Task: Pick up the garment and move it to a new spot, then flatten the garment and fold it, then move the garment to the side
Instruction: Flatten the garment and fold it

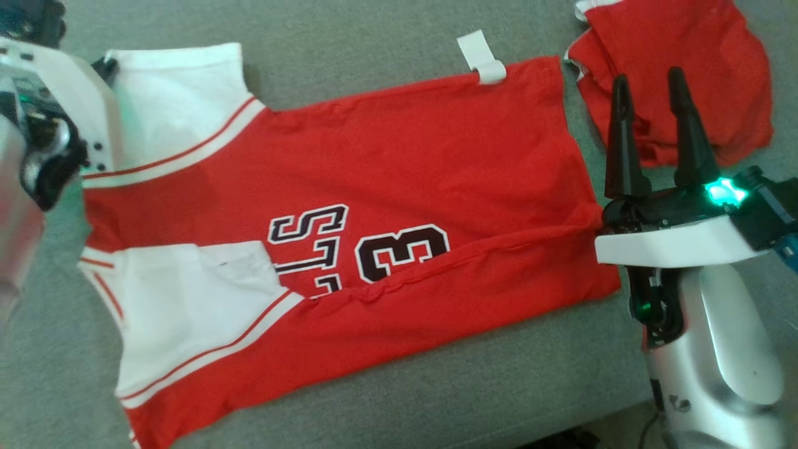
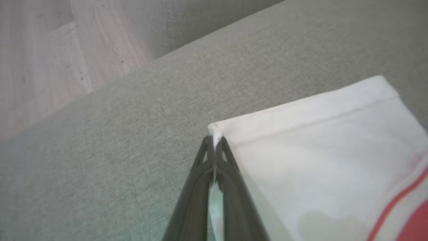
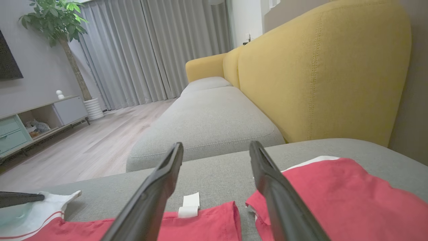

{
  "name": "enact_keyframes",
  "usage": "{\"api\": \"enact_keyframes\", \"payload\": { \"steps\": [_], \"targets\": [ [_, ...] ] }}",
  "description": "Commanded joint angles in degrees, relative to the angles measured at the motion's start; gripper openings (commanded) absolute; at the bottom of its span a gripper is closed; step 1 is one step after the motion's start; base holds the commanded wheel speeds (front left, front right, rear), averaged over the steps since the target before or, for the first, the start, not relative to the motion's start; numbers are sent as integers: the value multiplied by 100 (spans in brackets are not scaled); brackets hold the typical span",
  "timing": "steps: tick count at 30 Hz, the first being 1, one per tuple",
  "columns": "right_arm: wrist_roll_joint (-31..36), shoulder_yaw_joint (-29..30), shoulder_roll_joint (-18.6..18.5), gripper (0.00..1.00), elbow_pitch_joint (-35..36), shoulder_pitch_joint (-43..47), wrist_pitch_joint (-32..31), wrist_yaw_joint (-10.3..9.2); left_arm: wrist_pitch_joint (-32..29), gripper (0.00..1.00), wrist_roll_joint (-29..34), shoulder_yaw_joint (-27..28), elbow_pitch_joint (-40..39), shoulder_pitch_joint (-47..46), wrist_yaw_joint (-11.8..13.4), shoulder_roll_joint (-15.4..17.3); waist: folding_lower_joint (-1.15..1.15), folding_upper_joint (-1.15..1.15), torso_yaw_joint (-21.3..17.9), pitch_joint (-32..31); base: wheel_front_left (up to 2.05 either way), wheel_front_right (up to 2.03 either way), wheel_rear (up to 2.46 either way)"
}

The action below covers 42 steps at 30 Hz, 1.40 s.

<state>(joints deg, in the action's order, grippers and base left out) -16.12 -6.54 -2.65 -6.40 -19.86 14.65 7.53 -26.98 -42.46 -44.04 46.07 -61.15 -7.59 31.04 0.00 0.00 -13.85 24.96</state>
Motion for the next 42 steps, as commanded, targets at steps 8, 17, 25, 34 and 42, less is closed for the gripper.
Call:
{"api": "enact_keyframes", "payload": {
  "steps": [8,17,25,34,42],
  "targets": [
    [711,56,-33,100,129,-95,-440,-4,1674,0,130,30,-593,-24,11,-88,0,0,653,-687,0,0,0],
    [652,206,-539,100,-278,-533,-1511,-4,2573,0,258,-27,-1727,760,385,-178,0,0,1279,-1061,0,0,0],
    [638,258,-963,100,-1590,-1107,-2354,-4,2684,0,352,-99,-2739,1387,799,34,0,0,1541,-970,0,0,0],
    [1029,524,-1021,100,-2953,-1527,-2730,-4,2559,0,355,-131,-3295,1617,1052,172,0,0,1714,-849,0,0,0],
    [1194,543,-984,100,-3627,-1899,-2726,-4,2515,0,362,-174,-3405,1562,1075,143,0,0,1768,-722,0,0,0]
  ]
}}
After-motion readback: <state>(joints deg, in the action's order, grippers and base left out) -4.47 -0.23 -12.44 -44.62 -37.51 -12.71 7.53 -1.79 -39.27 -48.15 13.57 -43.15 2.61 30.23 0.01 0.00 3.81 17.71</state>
